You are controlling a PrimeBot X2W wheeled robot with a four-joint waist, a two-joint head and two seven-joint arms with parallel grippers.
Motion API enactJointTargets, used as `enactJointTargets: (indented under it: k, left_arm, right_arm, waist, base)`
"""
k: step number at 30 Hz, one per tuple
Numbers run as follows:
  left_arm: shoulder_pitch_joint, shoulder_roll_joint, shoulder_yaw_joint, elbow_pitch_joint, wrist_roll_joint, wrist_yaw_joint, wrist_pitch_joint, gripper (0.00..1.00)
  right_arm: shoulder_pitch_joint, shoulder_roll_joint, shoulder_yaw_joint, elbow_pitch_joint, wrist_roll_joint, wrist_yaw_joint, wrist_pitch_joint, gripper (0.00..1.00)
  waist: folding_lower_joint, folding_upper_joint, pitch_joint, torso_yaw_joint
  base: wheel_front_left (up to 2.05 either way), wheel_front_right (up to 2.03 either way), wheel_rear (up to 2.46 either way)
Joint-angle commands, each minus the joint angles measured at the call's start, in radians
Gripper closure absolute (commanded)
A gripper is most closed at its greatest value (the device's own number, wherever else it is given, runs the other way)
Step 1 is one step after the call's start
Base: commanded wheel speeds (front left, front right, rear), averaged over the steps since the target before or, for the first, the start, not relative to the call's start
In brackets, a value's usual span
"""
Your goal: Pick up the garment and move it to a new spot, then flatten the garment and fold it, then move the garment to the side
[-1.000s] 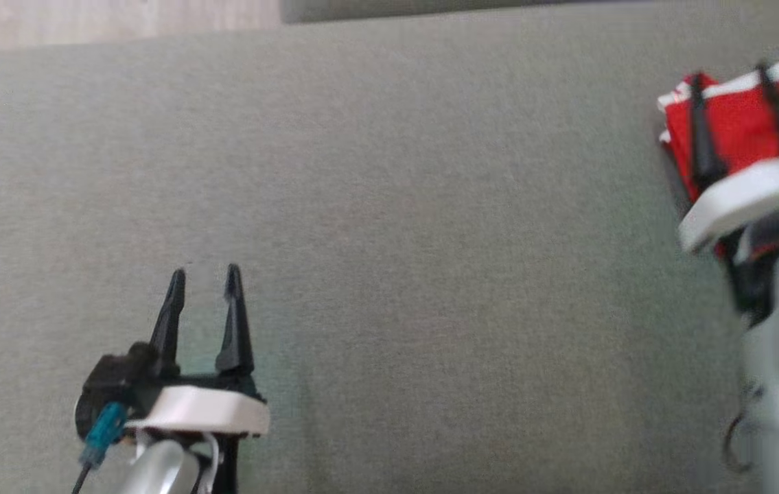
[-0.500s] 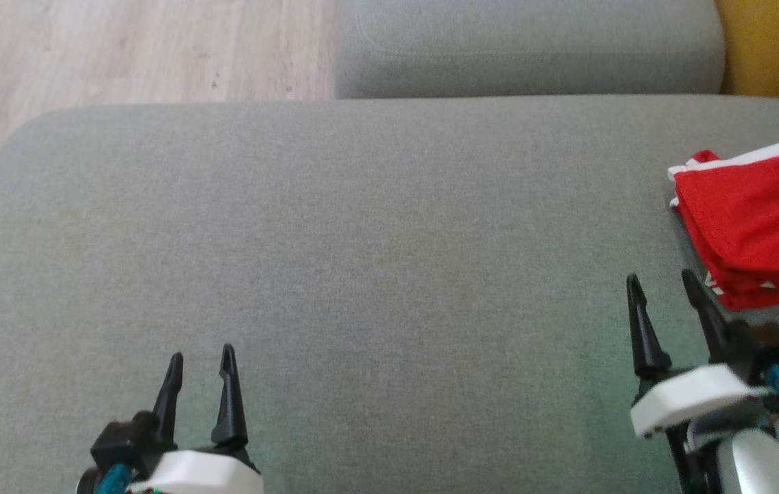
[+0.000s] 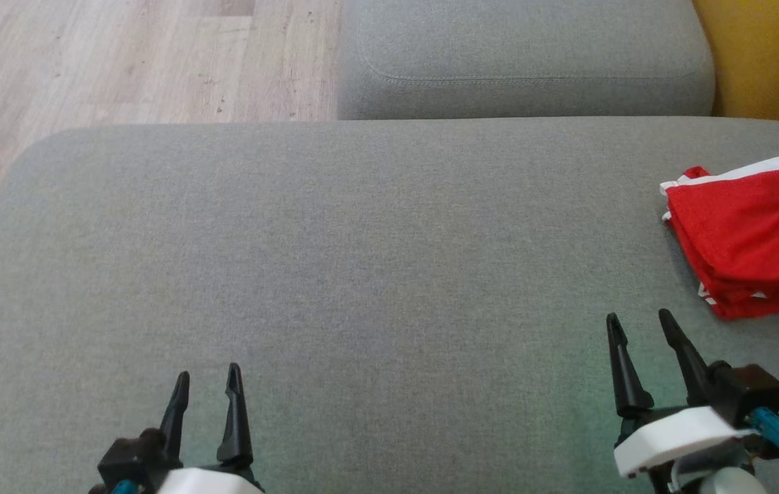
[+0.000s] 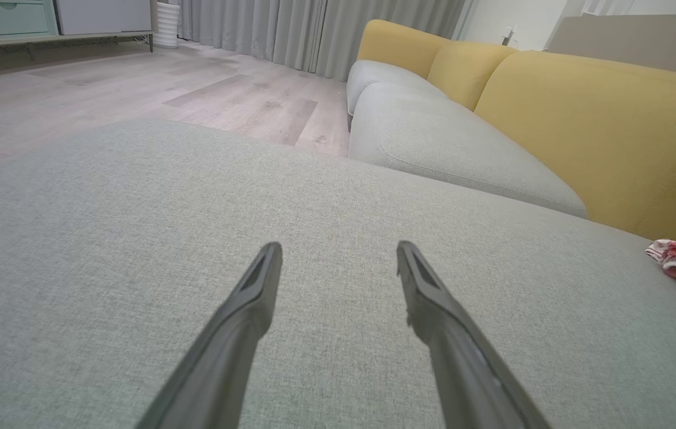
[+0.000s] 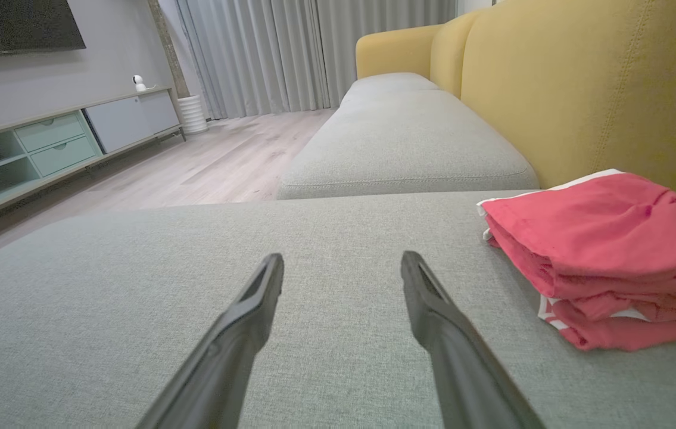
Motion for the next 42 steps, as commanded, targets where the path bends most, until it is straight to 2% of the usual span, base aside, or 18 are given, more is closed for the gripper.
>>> enactJointTargets:
  k: [1, 5, 6, 10, 42]
  left_arm:
    - [-0.033, 0.004, 0.024, -0.029, 0.002, -0.001, -0.006, 0.0]
    - [-0.036, 0.005, 0.017, -0.032, 0.0, -0.003, 0.005, 0.0]
    - [0.0, -0.001, -0.015, 0.001, 0.0, 0.0, 0.006, 1.0]
    - [0.013, -0.015, -0.023, 0.053, -0.004, -0.001, 0.007, 1.0]
    - [-0.031, -0.058, 0.122, 0.059, -0.26, -0.09, 0.09, 1.0]
  right_arm:
    - [-0.024, -0.005, 0.03, -0.028, 0.003, -0.001, -0.013, 0.0]
    - [-0.022, -0.005, 0.033, -0.022, 0.005, -0.001, -0.015, 0.0]
    - [0.005, 0.0, 0.006, 0.009, 0.001, 0.0, 0.0, 1.0]
    - [0.017, 0.001, 0.007, 0.068, 0.005, 0.0, 0.002, 1.0]
    - [-0.031, -0.015, -0.013, 0.068, 0.398, 0.0, 0.047, 1.0]
  waist:
    - [0.0, -0.0001, 0.0, 0.001]
    - [0.0, -0.0001, -0.003, 0.004]
    - [0.0, -0.0001, -0.003, 0.004]
    - [0.0, -0.0001, -0.003, 0.003]
    - [0.0, -0.0001, 0.002, -0.016]
  base:
    - [0.0, 0.0, 0.0]
    - [0.0, 0.0, 0.0]
    - [0.0, 0.0, 0.0]
    - [0.0, 0.0, 0.0]
    - [0.0, 0.0, 0.0]
